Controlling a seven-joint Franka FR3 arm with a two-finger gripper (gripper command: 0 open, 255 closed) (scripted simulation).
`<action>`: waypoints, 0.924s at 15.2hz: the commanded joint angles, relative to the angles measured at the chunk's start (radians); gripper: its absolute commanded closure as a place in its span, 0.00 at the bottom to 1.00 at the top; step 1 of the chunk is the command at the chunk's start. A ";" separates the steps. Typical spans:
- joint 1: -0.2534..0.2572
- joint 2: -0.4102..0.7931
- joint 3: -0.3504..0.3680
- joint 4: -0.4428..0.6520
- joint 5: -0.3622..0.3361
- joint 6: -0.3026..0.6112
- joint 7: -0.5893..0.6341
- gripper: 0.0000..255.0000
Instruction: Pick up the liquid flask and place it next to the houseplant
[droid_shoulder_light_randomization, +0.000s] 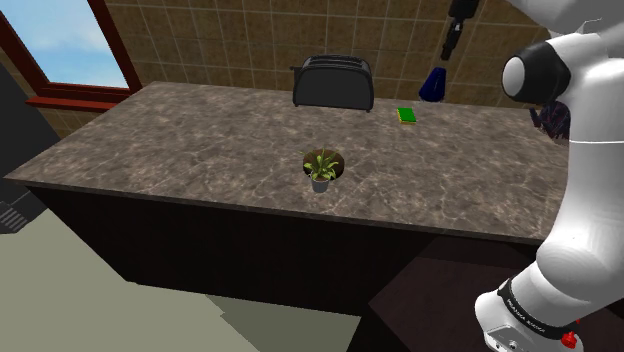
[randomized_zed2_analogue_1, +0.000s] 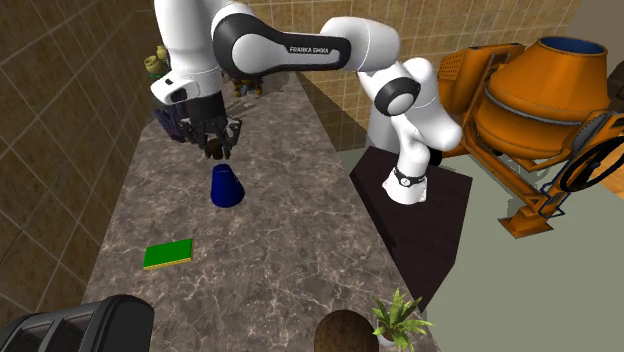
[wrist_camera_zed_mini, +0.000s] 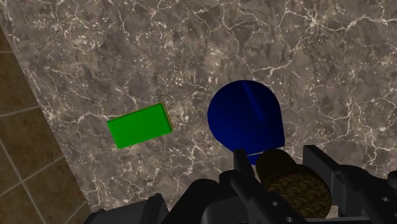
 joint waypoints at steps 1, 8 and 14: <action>-0.028 0.037 0.006 0.096 0.014 -0.056 0.003 1.00; 0.177 -0.256 -0.026 -0.330 -0.102 0.081 0.071 1.00; 0.320 -0.507 0.013 -0.631 -0.224 0.156 0.216 1.00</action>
